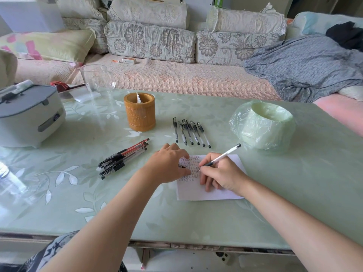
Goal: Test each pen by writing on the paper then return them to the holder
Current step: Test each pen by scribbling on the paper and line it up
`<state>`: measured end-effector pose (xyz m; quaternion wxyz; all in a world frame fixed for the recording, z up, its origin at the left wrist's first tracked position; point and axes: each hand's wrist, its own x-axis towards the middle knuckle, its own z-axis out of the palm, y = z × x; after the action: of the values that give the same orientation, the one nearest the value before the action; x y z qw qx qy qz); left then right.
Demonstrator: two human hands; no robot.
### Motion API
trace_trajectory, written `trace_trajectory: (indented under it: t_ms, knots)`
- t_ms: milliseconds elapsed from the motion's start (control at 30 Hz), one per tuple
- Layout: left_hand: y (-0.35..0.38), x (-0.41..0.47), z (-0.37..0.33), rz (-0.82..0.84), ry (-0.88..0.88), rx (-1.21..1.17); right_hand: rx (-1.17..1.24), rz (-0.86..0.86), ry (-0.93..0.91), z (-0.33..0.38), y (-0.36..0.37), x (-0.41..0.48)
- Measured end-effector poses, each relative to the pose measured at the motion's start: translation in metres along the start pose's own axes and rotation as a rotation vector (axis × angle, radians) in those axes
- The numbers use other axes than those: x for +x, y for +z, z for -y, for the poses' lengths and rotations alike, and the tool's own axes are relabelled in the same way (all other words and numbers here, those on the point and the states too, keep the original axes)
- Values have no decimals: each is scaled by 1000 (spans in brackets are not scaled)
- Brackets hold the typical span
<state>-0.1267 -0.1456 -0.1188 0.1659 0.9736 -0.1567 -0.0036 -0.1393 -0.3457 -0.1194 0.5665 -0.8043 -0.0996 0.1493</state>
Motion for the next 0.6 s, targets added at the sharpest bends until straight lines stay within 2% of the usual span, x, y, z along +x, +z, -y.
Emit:
trace_trajectory:
  t_ms: [233,600]
  knots:
    - [1,3,1,-2,4,-3,-76,-18,-80,-4,4,0]
    - [8,3,-1,-47,56,-65,-36,1,-132,-11,5,3]
